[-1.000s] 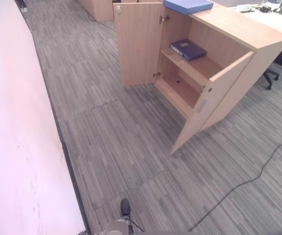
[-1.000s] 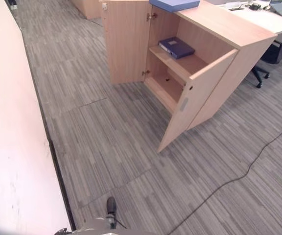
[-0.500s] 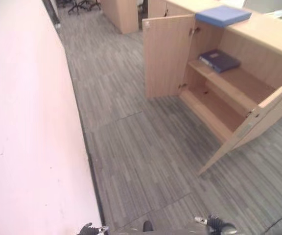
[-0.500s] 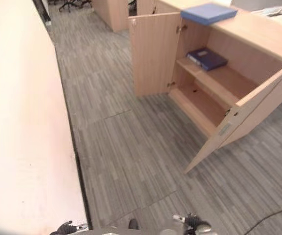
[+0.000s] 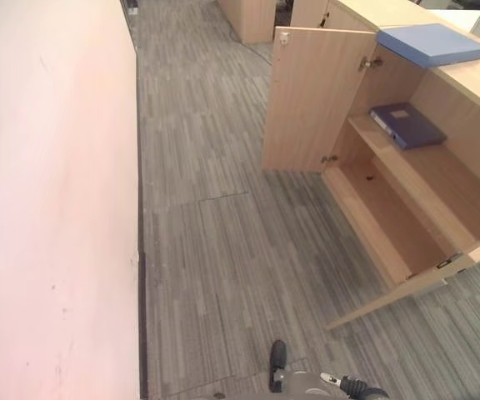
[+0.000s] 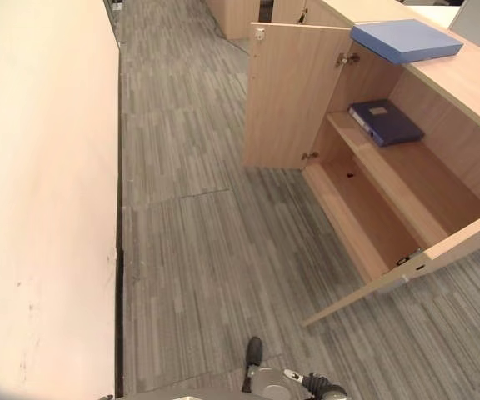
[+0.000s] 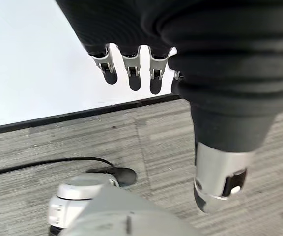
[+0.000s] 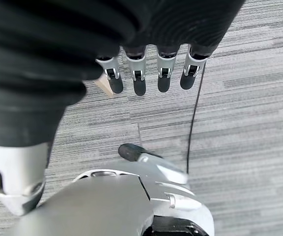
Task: Put the empty folder in the office cabinet
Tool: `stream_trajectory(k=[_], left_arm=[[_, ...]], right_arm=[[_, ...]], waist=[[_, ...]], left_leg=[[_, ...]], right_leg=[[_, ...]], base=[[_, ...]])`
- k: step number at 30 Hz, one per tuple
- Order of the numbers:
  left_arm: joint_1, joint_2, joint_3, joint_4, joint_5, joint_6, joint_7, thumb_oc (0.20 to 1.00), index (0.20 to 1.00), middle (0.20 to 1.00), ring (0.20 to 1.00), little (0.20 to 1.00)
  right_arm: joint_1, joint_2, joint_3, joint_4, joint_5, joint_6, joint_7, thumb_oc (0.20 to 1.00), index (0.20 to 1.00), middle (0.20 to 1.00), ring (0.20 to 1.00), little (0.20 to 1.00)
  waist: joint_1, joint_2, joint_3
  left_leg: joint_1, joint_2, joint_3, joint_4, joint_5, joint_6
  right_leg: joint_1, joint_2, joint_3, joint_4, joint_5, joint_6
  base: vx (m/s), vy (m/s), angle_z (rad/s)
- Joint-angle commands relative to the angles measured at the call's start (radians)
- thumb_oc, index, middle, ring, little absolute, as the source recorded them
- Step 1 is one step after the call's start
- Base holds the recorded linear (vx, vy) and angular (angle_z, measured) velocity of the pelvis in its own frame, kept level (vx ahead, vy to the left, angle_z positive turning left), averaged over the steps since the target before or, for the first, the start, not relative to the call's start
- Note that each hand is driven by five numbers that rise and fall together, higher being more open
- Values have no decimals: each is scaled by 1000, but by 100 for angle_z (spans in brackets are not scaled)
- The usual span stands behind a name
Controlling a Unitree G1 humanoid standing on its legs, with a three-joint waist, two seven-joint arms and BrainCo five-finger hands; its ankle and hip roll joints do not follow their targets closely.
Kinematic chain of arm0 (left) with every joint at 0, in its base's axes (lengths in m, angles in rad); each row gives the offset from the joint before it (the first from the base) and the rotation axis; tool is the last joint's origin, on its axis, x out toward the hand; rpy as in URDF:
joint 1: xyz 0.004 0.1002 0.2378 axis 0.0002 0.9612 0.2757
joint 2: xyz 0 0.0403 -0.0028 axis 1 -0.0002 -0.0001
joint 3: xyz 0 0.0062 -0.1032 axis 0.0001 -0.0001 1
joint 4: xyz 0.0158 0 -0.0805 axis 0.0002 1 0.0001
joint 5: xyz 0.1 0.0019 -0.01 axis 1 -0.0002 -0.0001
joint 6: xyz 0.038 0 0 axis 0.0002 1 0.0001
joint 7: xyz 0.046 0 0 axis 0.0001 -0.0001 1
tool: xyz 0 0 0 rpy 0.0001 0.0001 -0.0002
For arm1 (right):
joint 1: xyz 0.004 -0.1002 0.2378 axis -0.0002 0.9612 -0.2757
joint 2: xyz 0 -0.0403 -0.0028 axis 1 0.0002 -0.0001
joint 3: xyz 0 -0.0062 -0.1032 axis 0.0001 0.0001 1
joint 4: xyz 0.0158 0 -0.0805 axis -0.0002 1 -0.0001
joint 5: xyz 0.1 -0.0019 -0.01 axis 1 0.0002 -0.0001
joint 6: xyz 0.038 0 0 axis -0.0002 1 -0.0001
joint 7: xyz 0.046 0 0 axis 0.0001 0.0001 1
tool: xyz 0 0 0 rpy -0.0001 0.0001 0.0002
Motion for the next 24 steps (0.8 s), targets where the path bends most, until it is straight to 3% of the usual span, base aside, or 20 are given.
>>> stream_trajectory(k=[1,3,7,9,11,12,13,14,15,16,17,19,21,22,24], left_arm=[[-26,12,-3,18,36,-1,7,1000,1000,1000,1000,1000],[-26,15,-7,15,37,0,7,1000,1000,1000,1000,1000],[-39,25,-30,1,49,-1,8,1000,1000,1000,1000,1000],[-50,32,-73,-16,96,-4,3,1000,1000,1000,1000,1000],[-66,43,-89,-42,106,-4,8,1000,1000,1000,1000,1000],[-66,43,-89,-42,106,-4,8,1000,1000,1000,1000,1000],[-69,46,-85,-52,101,-5,15,1000,1000,1000,1000,1000],[-69,46,-85,-52,101,-4,15,1000,1000,1000,1000,1000],[-63,44,-75,-47,92,-4,16,1000,1000,1000,1000,1000],[-63,44,-75,-47,92,-4,17,1000,1000,1000,1000,1000],[-55,37,-73,-34,84,-5,17,1000,1000,1000,1000,1000],[-50,27,-74,-17,79,-4,19,1000,1000,1000,1000,1000],[-49,22,-73,-9,77,-3,19,1000,1000,1000,1000,1000],[-40,6,-64,20,78,1,18,1000,1000,1000,1000,1000],[-36,2,-63,26,78,1,17,1000,1000,1000,1000,1000]], right_arm=[[-4,-6,61,49,-34,11,-2,1000,1000,1000,1000,1000],[-7,-8,67,47,-35,11,1,1000,1000,1000,1000,1000],[-15,-9,74,49,-33,9,1,1000,1000,1000,1000,1000],[-21,-15,82,47,-41,8,3,1000,1000,1000,1000,1000],[-31,-35,81,60,-54,14,-9,1000,1000,1000,1000,1000],[-32,-35,81,60,-54,14,-9,1000,1000,1000,1000,1000],[-40,-46,75,72,-59,21,-17,1000,1000,1000,1000,1000],[-40,-46,75,72,-59,21,-17,1000,1000,1000,1000,1000],[-44,-51,74,77,-70,27,-15,1000,1000,1000,1000,1000],[-43,-51,74,77,-70,27,-15,1000,1000,1000,1000,1000],[-35,-51,76,74,-80,26,-17,1000,1000,1000,1000,1000],[-21,-55,68,77,-89,22,-20,1000,1000,1000,1000,1000],[-14,-56,63,82,-92,23,-20,1000,1000,1000,1000,1000],[4,-51,49,95,-102,22,-17,1000,1000,1000,1000,1000],[8,-50,44,98,-104,23,-16,1000,1000,1000,1000,1000]], waist=[[6,-21,5],[10,-23,7],[14,-40,22],[15,-47,45],[22,-56,73],[21,-54,72],[30,-60,73],[30,-59,73],[44,-63,62],[45,-65,63],[56,-51,51],[69,-32,48],[74,-27,48],[74,-1,20],[69,2,11]], left_leg=[[-43,-41,3,-59,16,24],[-31,-23,-5,-59,12,16],[-84,2,7,107,-30,-12],[-172,7,36,293,14,-31],[-298,44,87,518,99,-18],[-303,46,85,524,96,-18],[-365,74,131,509,102,-5],[-365,75,131,512,100,-4],[-401,91,133,401,84,-4],[-396,89,135,396,86,-4],[-425,114,113,244,150,-29],[-431,136,76,99,241,-58],[-427,136,58,54,256,-68],[-369,128,18,-34,260,-78],[-359,121,21,-35,259,-79]], right_leg=[[20,-34,26,84,-103,113],[25,-24,25,96,-124,103],[46,-17,21,121,-173,75],[72,-16,14,124,-187,57],[103,-16,-1,128,-218,26],[100,-14,-2,128,-218,26],[121,-27,-7,122,-230,29],[121,-26,-7,122,-230,29],[143,-47,-5,103,-235,46],[145,-49,-4,102,-236,47],[171,-49,4,81,-247,57],[204,-46,17,67,-261,65],[220,-49,25,63,-267,70],[240,-49,41,58,-277,86],[243,-61,42,64,-274,91]], base=[[166,-140,15],[175,-172,22],[108,-145,21],[9,-87,32],[27,-119,33],[99,-82,14],[72,-8,6],[223,54,5],[154,64,-16],[315,187,-13],[243,190,20],[277,226,72],[209,173,13],[265,234,-20],[261,252,-37]])
